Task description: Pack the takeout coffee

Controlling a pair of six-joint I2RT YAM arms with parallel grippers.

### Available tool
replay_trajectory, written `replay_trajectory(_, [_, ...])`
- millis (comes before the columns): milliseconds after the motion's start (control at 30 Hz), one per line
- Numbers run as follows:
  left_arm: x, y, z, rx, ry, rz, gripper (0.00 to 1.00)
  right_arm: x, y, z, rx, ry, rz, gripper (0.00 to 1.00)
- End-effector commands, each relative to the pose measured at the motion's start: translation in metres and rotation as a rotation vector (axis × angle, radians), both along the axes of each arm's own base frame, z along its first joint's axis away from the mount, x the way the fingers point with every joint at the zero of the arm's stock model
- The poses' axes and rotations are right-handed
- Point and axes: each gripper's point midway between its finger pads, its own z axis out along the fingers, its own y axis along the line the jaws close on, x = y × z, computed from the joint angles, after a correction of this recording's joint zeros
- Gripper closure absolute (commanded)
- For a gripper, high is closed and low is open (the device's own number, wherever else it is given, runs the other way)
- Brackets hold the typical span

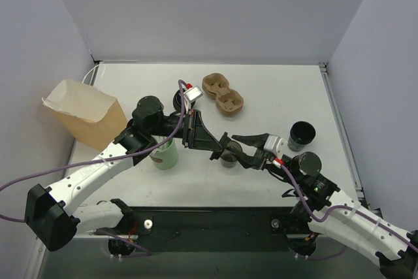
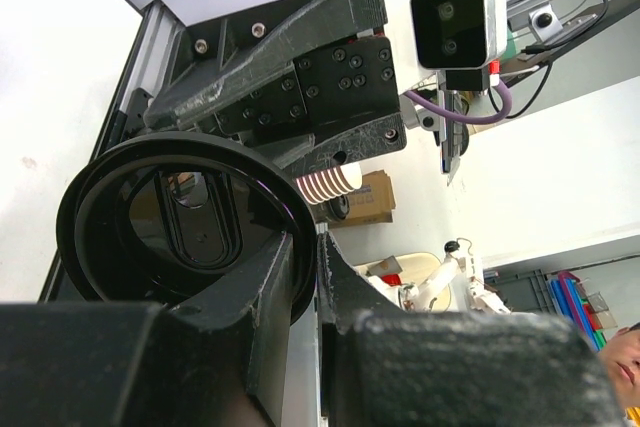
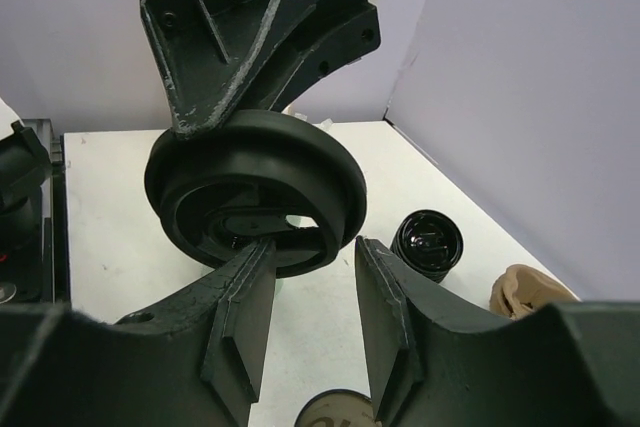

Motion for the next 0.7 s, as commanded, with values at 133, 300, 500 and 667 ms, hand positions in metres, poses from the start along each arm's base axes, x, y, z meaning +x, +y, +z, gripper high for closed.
replay_trajectory(133, [-0.010,0.005,0.010,-0.028,-0.037,-0.030,0.85,-0.003,-0.004,0.045,0.062,-0.128,-0.009,0.63])
replay_trajectory(300, [-0.012,0.004,0.007,-0.021,-0.024,-0.040,0.84,-0.004,0.001,0.044,0.056,-0.125,0.009,0.71])
replay_trajectory(500, [-0.012,0.004,0.008,-0.032,-0.021,-0.044,0.84,-0.005,0.006,0.042,0.041,-0.122,0.028,0.73])
replay_trajectory(667, [-0.012,0.003,0.011,-0.040,-0.022,-0.048,0.84,-0.006,0.005,0.042,0.046,-0.119,0.026,0.91])
